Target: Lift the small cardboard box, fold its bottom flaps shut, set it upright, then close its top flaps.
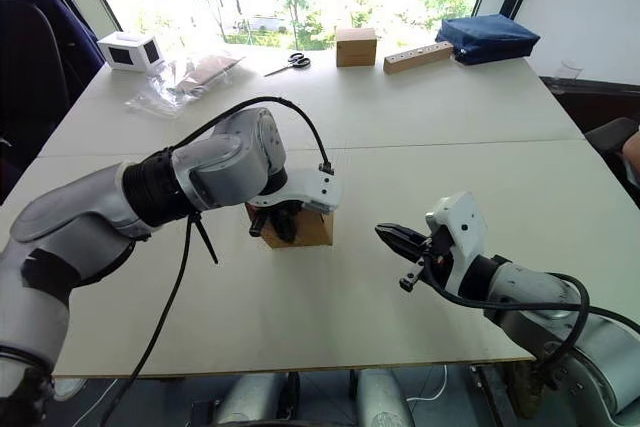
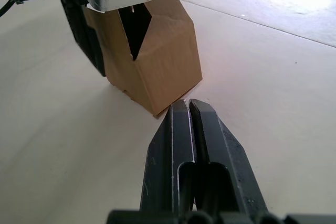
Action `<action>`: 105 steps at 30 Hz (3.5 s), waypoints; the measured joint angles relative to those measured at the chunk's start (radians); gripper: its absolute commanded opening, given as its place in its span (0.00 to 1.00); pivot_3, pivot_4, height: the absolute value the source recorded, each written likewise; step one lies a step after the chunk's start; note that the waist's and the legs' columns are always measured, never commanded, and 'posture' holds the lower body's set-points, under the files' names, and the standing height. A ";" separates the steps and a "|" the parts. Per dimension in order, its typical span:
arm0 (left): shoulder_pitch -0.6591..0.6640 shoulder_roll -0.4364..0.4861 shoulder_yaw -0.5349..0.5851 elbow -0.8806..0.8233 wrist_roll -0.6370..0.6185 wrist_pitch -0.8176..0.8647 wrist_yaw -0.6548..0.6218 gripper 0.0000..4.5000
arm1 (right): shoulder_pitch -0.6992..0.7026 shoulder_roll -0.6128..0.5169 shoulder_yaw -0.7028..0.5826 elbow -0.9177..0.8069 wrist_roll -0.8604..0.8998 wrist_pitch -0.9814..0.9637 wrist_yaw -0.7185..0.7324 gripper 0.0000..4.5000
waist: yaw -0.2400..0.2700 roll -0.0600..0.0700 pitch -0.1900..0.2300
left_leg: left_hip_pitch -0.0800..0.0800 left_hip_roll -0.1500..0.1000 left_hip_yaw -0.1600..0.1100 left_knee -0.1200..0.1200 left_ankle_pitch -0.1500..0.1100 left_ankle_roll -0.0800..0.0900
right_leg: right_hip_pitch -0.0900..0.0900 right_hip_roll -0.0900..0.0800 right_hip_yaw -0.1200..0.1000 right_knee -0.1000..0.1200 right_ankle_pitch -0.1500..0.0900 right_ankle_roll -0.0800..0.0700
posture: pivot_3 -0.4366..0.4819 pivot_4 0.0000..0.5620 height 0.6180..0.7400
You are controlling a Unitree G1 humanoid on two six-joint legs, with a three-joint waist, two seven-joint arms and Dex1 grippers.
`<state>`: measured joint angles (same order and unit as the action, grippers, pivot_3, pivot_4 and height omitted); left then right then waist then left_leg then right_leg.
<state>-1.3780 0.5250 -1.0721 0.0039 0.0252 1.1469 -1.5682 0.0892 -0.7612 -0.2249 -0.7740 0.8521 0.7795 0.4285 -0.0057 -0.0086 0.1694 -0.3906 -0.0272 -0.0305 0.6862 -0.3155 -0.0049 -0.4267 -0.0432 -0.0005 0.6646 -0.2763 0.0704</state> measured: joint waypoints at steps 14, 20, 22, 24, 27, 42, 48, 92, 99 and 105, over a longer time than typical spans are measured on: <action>-0.085 0.025 0.100 -0.033 -0.184 0.216 0.063 0.66 | -0.117 -0.024 0.023 0.091 -0.025 0.016 0.082 0.00 | -0.004 0.000 0.000 | 0.001 0.000 0.000 0.000 0.000 0.000 | 0.000 0.001 0.000 0.000 0.000 0.000 | 0.48 0.27 1.00; -0.138 -0.004 0.228 0.118 -0.257 0.258 0.114 0.66 | -0.163 -0.038 0.024 0.142 -0.028 0.020 0.129 0.00 | -0.005 0.000 0.000 | 0.000 0.000 0.000 0.000 0.000 0.000 | 0.000 0.001 0.000 0.000 0.000 0.000 | 0.48 0.27 1.00; -0.154 -0.001 0.282 0.150 -0.295 0.277 0.116 0.66 | -0.181 -0.043 0.026 0.156 -0.034 0.020 0.143 0.00 | -0.006 0.000 0.000 | 0.001 0.000 0.000 0.000 0.000 0.000 | 0.000 0.001 0.000 0.001 0.000 0.000 | 0.48 0.27 1.00; -0.153 -0.001 0.361 0.178 -0.333 0.281 0.134 0.66 | -0.193 -0.043 0.026 0.169 -0.034 0.020 0.154 0.00 | -0.006 0.000 0.000 | 0.001 0.001 0.000 0.000 0.000 0.000 | 0.000 0.001 0.000 0.001 0.000 0.000 | 0.48 0.27 1.00; -0.070 -0.067 0.748 0.238 -0.420 0.273 0.246 0.66 | -0.225 -0.021 0.005 0.196 -0.011 0.018 0.161 0.00 | -0.008 0.001 -0.001 | 0.001 0.001 0.000 0.000 0.000 0.000 | -0.001 0.000 0.000 0.001 0.000 0.000 | 0.48 0.27 1.00; 0.739 -0.025 1.336 -0.200 -0.538 -0.089 0.630 0.04 | -0.372 -0.004 0.083 0.305 -0.066 -0.025 0.242 0.00 | 0.008 0.002 -0.002 | 0.001 0.000 0.001 0.000 0.006 -0.011 | -0.002 -0.004 0.001 0.002 0.001 0.000 | 0.48 0.27 1.00; 0.907 -0.014 1.334 -0.205 -0.559 -0.237 0.620 0.02 | -0.427 -0.001 0.179 0.346 -0.145 -0.070 0.310 0.00 | 0.022 0.001 -0.002 | 0.001 0.000 0.001 0.000 0.005 -0.009 | -0.001 -0.004 0.000 0.001 0.001 0.000 | 0.48 0.27 1.00; 0.844 0.034 0.929 -0.005 -0.380 -0.616 0.521 0.02 | -0.615 0.166 0.490 0.623 -0.596 -0.285 0.457 0.00 | 0.017 0.002 -0.003 | 0.002 0.000 0.001 -0.001 0.003 -0.006 | -0.001 -0.003 0.000 0.001 0.001 0.000 | 0.48 0.27 1.00; 0.833 0.012 0.983 0.028 -0.458 -0.540 0.528 0.02 | -0.616 0.164 0.448 0.623 -0.576 -0.284 0.476 0.00 | 0.016 0.002 -0.002 | 0.001 0.000 0.001 -0.001 0.003 -0.006 | -0.001 -0.003 0.000 0.001 0.001 0.000 | 0.48 0.27 1.00; 0.728 0.039 1.117 0.089 -0.567 -0.458 0.524 0.02 | -0.615 0.117 0.314 0.552 -0.486 -0.234 0.496 0.00 | 0.016 0.002 -0.002 | 0.001 0.000 0.001 -0.001 0.003 -0.005 | -0.002 -0.003 -0.001 0.001 0.001 0.000 | 0.48 0.27 1.00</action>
<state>-0.6499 0.5641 0.0446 0.0927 -0.5421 0.6891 -1.0445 -0.5263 -0.6446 0.0891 -0.2215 0.3663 0.5450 0.9242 0.0101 -0.0069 0.1672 -0.3896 -0.0274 -0.0298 0.6853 -0.3126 -0.0104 -0.4283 -0.0461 -0.0012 0.6659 -0.2751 0.0701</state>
